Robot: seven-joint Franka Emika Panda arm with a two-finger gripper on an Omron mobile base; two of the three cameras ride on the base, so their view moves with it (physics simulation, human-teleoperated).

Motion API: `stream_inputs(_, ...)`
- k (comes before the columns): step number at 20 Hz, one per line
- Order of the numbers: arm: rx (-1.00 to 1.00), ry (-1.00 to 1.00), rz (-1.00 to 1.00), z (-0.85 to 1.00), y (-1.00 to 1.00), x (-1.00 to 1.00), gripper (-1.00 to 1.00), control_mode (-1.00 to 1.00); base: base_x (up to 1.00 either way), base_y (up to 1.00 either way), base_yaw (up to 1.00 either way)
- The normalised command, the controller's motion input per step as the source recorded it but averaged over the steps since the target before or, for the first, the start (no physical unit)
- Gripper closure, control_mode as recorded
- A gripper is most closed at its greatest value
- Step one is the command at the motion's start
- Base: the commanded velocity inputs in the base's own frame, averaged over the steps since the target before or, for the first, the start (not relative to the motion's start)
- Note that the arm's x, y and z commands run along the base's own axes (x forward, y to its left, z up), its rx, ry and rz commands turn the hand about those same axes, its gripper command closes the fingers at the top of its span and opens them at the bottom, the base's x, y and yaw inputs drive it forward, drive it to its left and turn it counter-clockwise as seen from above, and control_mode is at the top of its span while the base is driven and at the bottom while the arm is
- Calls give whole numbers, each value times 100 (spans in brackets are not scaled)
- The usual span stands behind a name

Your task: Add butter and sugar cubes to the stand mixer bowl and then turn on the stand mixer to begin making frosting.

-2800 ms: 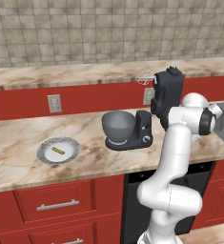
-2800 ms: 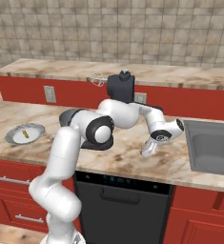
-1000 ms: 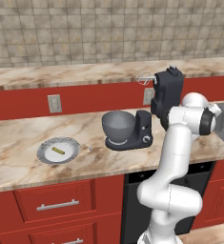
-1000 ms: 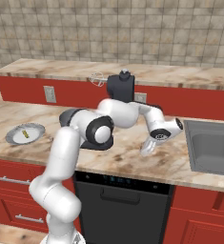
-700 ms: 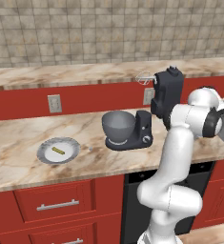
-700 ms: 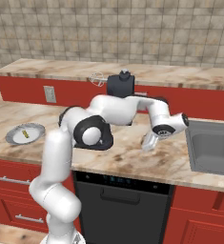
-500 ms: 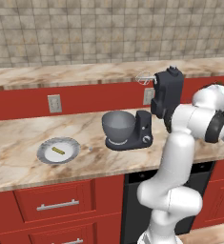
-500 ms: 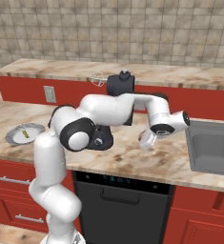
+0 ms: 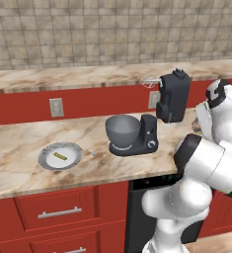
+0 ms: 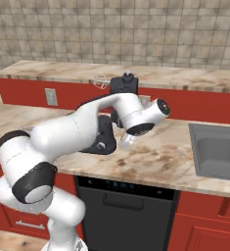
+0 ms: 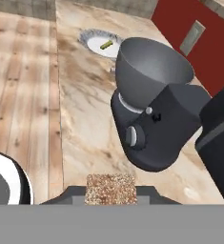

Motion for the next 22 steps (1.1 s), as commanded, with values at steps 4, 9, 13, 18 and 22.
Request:
stream_inputs(4, -25, 3, -3, 50, 100, -48, 100, -100, 0, 0, 0)
stream_inputs(9, -28, 13, -1, 41, 100, -14, 100, -100, 0, 0, 0)
stream_inputs(13, -30, 20, -1, 28, 100, 7, 100, -100, 0, 0, 0)
stream_inputs(18, -27, 25, -2, 10, 100, 46, 100, -100, 0, 0, 0)
stream_inputs(22, -21, 27, -4, 0, 94, 81, 100, -100, 0, 0, 0)
